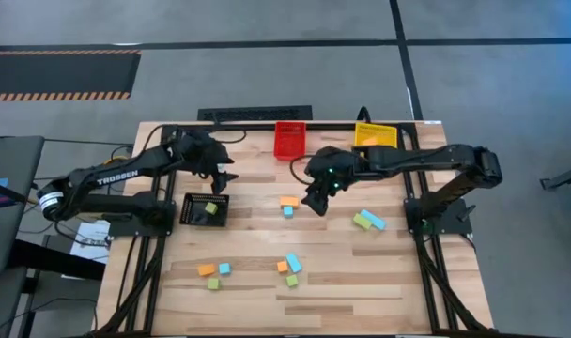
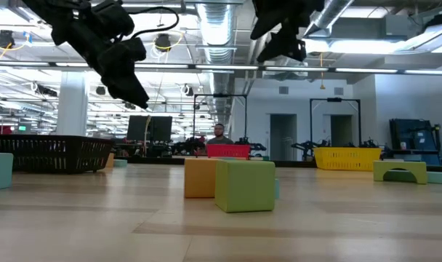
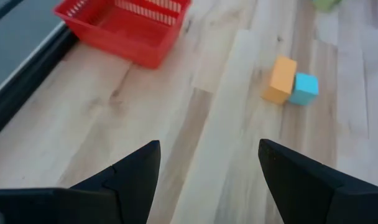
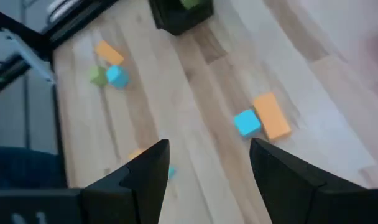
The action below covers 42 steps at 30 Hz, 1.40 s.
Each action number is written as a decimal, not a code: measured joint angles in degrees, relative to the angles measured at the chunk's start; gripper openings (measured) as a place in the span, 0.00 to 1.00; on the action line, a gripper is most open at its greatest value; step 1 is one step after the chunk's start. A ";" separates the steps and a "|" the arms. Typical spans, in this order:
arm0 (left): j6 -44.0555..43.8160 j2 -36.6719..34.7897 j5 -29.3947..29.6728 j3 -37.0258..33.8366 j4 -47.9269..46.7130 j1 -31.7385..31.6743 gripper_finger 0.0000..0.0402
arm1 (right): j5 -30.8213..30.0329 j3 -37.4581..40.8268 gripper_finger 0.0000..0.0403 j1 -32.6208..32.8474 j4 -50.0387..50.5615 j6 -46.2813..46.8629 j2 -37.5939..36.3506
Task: Sort & place blocks by color
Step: Put the blue block into the red bin
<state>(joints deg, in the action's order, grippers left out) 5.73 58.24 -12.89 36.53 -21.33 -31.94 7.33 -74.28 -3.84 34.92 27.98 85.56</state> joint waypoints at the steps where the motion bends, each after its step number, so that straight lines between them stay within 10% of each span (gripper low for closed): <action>1: 0.06 0.00 0.06 0.00 -0.39 0.43 0.64 | -0.70 0.00 0.61 0.41 0.77 -0.07 0.00; 7: 5.99 0.00 3.38 -0.86 -0.76 3.62 0.64 | -5.36 0.02 0.61 2.93 7.88 -2.69 0.00; 16: -7.97 12.79 16.56 7.32 -10.10 -1.53 0.64 | -6.50 0.09 0.61 3.37 13.17 -7.36 -2.55; 28: 14.05 40.82 22.06 28.63 -29.98 -6.82 0.64 | -6.34 0.04 0.61 2.19 16.60 -13.54 -6.61; 42: 27.21 43.06 23.94 25.88 -31.17 -8.58 0.64 | -6.36 0.04 0.61 2.17 17.33 -15.97 -7.74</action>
<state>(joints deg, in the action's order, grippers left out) 32.94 101.30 11.06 62.41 -52.51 -40.52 0.97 -74.24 -1.67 52.25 12.01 77.82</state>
